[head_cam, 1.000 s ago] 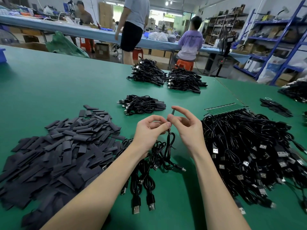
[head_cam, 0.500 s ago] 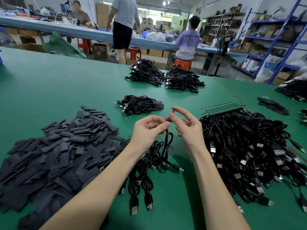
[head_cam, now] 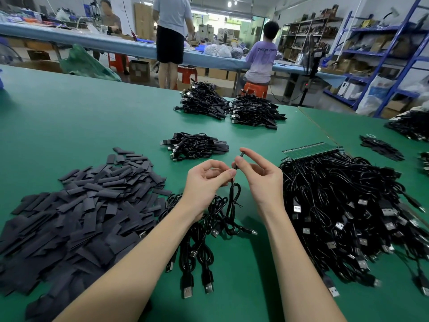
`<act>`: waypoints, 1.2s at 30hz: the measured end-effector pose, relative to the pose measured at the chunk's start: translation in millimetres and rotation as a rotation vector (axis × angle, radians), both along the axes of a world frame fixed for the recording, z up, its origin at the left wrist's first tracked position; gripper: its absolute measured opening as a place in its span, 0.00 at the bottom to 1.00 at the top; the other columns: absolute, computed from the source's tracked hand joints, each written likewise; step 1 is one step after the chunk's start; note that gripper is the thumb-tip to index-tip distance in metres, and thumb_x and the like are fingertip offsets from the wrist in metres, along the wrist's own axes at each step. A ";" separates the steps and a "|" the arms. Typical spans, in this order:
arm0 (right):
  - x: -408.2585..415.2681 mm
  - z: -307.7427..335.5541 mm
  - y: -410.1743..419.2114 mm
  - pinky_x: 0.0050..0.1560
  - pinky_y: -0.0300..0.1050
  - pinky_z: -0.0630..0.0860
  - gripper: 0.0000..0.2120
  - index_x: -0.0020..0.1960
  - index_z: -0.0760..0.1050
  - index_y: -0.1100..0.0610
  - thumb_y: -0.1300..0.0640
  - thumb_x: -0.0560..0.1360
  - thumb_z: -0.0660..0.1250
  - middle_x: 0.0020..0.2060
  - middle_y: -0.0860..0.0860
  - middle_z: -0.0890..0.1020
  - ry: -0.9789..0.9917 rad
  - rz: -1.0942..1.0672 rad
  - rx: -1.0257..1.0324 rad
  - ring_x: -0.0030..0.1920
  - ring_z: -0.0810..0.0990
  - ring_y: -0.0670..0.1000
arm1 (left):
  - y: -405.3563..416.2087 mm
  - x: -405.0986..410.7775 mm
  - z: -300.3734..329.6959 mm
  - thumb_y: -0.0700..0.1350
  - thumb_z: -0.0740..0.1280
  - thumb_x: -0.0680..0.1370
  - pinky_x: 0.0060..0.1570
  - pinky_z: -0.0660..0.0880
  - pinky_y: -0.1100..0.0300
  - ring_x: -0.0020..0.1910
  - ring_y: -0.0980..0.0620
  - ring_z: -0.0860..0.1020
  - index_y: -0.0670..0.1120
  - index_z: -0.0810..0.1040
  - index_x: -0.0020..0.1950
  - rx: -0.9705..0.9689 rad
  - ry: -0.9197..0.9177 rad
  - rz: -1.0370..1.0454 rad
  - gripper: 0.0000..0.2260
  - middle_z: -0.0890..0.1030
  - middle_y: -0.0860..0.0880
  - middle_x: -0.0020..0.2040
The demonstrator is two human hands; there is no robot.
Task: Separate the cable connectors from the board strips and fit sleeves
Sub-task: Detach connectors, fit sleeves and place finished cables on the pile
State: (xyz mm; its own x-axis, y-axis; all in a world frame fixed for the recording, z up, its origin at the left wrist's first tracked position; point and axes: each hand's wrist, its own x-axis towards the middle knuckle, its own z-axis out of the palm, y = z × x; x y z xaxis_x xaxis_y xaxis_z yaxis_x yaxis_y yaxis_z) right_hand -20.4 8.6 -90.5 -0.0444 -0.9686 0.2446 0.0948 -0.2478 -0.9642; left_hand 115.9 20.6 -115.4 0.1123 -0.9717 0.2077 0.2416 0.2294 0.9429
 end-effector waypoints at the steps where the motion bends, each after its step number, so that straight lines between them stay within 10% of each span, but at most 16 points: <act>1: 0.1 -0.6 -0.1 0.46 0.34 0.78 0.09 0.54 0.85 0.46 0.56 0.76 0.76 0.40 0.52 0.88 0.002 -0.006 -0.004 0.42 0.83 0.46 | 0.0 0.3 -0.4 0.38 0.76 0.74 0.44 0.78 0.63 0.38 0.53 0.83 0.44 0.81 0.45 0.001 -0.002 0.002 0.05 0.85 0.45 0.37; 12: -12.4 32.5 -3.4 0.42 0.36 0.77 0.15 0.60 0.82 0.43 0.54 0.75 0.77 0.38 0.50 0.86 0.037 -0.162 -0.149 0.40 0.80 0.50 | 1.5 6.6 16.3 0.46 0.77 0.75 0.55 0.77 0.64 0.48 0.56 0.82 0.47 0.81 0.53 0.001 -0.606 -0.286 0.09 0.85 0.48 0.49; 19: -20.7 44.1 -5.5 0.54 0.51 0.81 0.16 0.63 0.74 0.42 0.40 0.78 0.69 0.45 0.45 0.87 0.264 -0.213 -0.035 0.48 0.85 0.50 | -7.5 -6.2 35.6 0.44 0.75 0.76 0.49 0.78 0.64 0.43 0.57 0.82 0.52 0.82 0.48 -0.004 -0.417 -0.075 0.04 0.85 0.54 0.45; 22: -29.6 45.1 -4.5 0.46 0.50 0.84 0.16 0.59 0.78 0.49 0.39 0.79 0.66 0.45 0.48 0.86 0.585 -0.031 0.166 0.46 0.87 0.51 | -15.2 -7.2 42.0 0.44 0.75 0.76 0.37 0.75 0.68 0.41 0.58 0.84 0.51 0.81 0.47 0.071 -0.196 -0.053 0.05 0.87 0.52 0.44; 30: -39.2 46.5 3.9 0.34 0.40 0.80 0.15 0.53 0.81 0.60 0.51 0.74 0.77 0.40 0.53 0.88 0.834 0.304 0.378 0.36 0.83 0.48 | -24.7 5.6 32.3 0.42 0.76 0.74 0.47 0.83 0.53 0.48 0.48 0.84 0.50 0.80 0.45 0.081 -0.213 0.116 0.06 0.84 0.47 0.44; 36: -30.8 43.6 10.4 0.45 0.47 0.85 0.11 0.51 0.81 0.55 0.49 0.75 0.76 0.40 0.47 0.87 1.076 0.582 0.473 0.38 0.84 0.43 | -56.6 28.8 46.1 0.44 0.74 0.75 0.49 0.78 0.57 0.39 0.54 0.79 0.48 0.80 0.50 -0.078 -0.975 0.303 0.06 0.81 0.52 0.42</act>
State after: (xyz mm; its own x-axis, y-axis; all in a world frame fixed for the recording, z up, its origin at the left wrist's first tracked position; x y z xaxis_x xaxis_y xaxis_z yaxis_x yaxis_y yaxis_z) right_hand -51.1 19.0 -46.8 0.4102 -0.7808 -0.4713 -0.7940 -0.0515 -0.6058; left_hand 144.7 -36.0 -69.3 0.0991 -0.9106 0.4012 -0.7007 0.2224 0.6779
